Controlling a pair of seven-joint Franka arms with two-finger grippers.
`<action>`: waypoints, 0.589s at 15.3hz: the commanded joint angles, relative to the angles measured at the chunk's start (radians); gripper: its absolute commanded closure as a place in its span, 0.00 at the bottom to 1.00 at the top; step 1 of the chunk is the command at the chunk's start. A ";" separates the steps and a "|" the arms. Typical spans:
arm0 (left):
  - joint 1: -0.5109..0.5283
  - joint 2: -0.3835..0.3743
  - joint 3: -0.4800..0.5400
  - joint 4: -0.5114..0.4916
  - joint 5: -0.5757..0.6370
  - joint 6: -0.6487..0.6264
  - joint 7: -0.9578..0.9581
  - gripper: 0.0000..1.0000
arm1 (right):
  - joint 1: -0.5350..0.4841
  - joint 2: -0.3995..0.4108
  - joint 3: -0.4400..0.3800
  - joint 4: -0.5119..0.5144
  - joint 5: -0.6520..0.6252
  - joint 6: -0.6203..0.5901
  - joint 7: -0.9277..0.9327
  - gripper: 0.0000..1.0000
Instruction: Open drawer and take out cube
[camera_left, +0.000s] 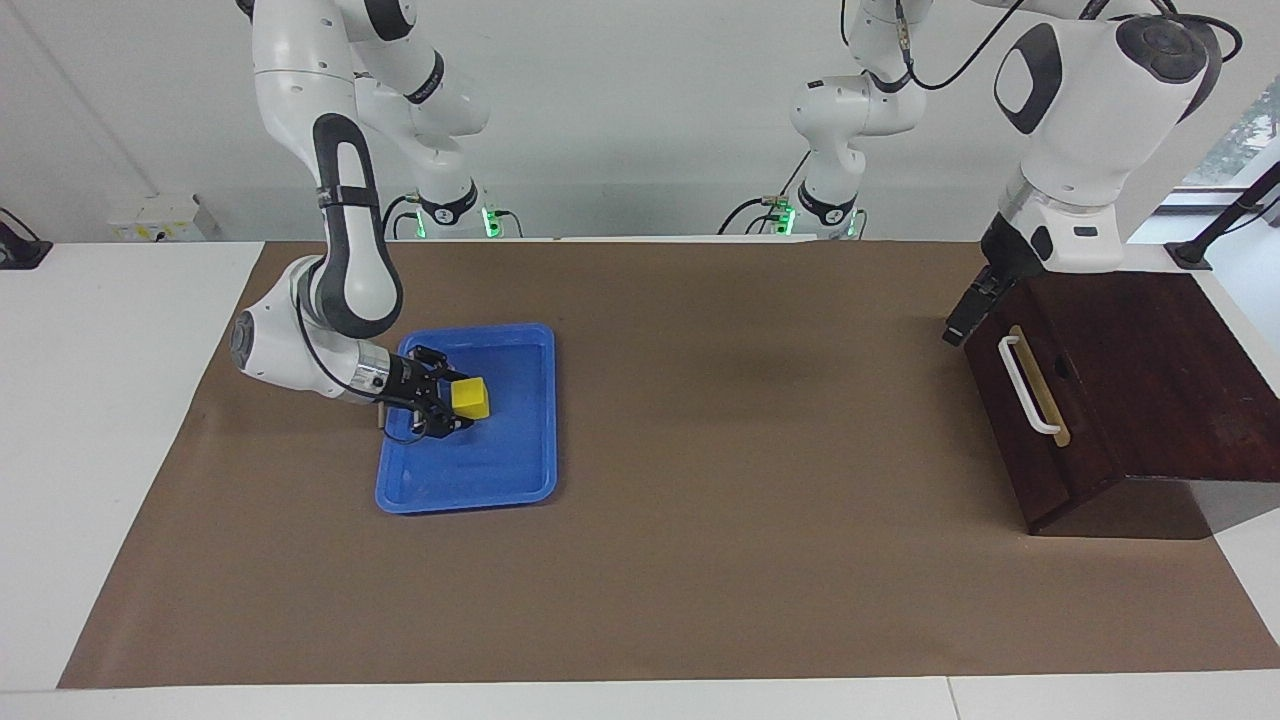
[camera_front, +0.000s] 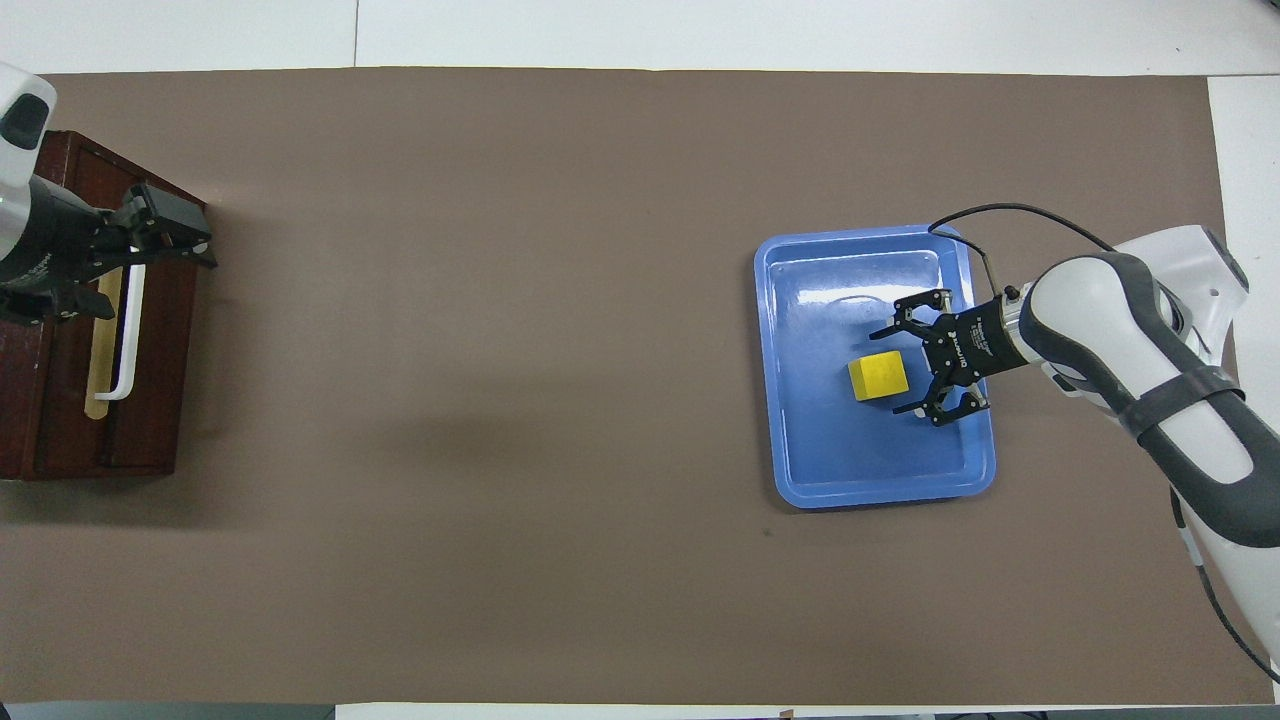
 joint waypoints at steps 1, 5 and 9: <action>0.032 -0.005 0.006 0.010 -0.017 -0.072 0.227 0.00 | -0.007 -0.083 0.011 0.042 -0.123 -0.063 -0.039 0.00; 0.061 -0.029 0.004 -0.029 -0.017 -0.076 0.400 0.00 | 0.005 -0.140 0.016 0.139 -0.296 -0.155 -0.243 0.00; 0.059 -0.037 0.004 -0.044 -0.020 -0.057 0.388 0.00 | 0.005 -0.143 0.016 0.289 -0.457 -0.288 -0.473 0.00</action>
